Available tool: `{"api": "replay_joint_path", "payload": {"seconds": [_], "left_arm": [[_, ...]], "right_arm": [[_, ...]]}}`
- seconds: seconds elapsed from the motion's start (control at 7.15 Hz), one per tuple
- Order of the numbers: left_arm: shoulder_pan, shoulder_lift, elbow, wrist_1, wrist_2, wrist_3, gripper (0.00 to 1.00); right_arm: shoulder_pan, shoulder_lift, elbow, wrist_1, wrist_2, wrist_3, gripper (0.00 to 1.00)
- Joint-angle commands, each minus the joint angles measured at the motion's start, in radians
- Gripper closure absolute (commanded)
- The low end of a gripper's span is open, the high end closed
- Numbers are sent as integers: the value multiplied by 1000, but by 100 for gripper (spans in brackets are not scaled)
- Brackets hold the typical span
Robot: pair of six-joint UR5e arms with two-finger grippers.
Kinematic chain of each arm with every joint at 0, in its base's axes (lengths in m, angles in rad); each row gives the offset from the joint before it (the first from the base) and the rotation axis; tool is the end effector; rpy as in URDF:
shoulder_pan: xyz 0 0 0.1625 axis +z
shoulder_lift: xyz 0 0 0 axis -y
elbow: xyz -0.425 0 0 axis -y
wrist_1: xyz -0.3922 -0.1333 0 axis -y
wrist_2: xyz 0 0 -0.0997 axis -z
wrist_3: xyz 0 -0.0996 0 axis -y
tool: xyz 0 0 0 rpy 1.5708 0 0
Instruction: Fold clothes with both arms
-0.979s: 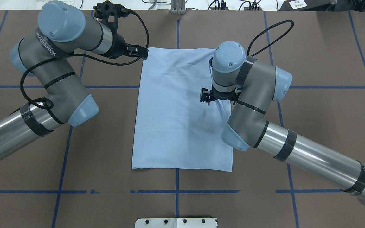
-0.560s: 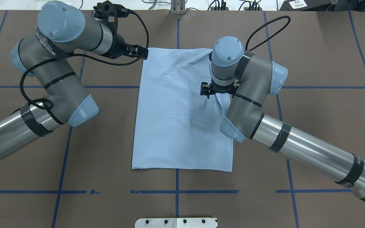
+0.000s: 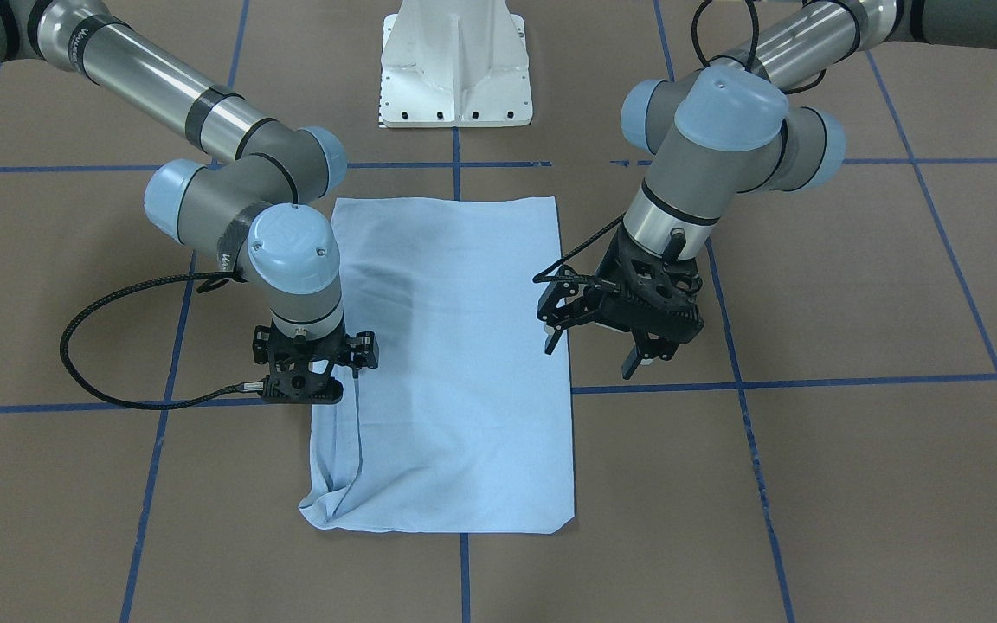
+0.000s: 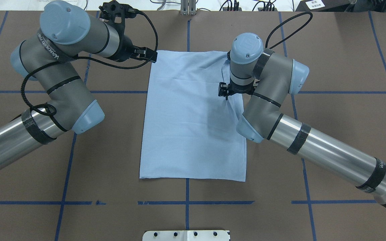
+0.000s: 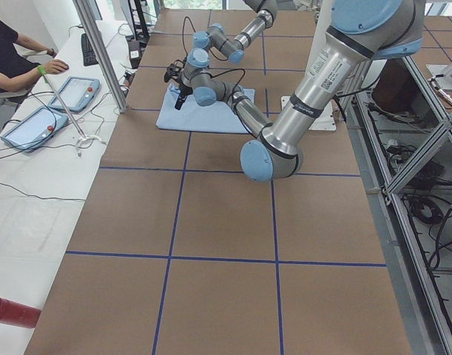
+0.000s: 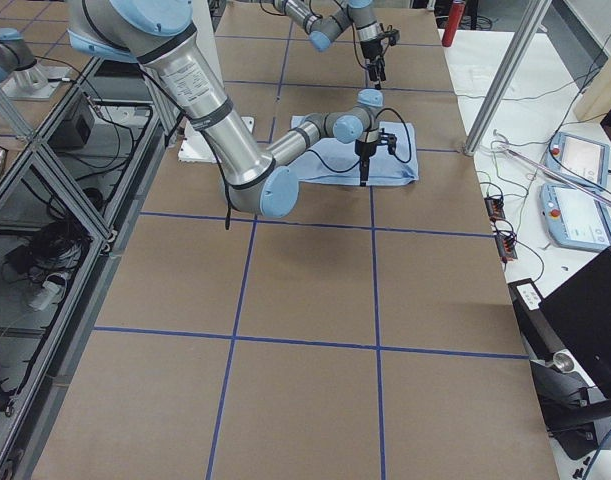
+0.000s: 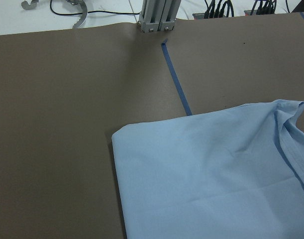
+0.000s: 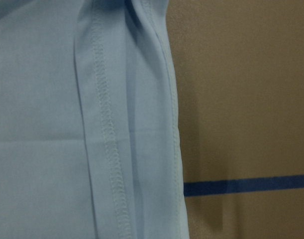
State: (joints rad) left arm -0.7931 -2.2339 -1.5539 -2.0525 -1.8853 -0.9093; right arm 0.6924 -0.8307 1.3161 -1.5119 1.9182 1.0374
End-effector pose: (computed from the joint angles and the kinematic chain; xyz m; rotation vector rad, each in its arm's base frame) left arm 0.4203 -0.5728 0.2118 0.5333 1.0203 0.0606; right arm -0.5271 -0.5663 0.3218 0.0328 -0.6354 0.0591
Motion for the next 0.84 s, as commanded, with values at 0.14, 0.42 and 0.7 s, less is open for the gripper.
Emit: {"api": "replay_joint_path", "payload": {"seconds": [0.14,0.42,0.7], "left_arm": [[0,2,0,-3,0,0,0],[0,3,1,-12,0,1,0],[0,2,0,-12,0,0,0]], "right_arm": [[-2,5,-8,1,4,1,0],[-4,7,-9,1,5,3,0],[-8,7,-18,1,7,6,0]]}}
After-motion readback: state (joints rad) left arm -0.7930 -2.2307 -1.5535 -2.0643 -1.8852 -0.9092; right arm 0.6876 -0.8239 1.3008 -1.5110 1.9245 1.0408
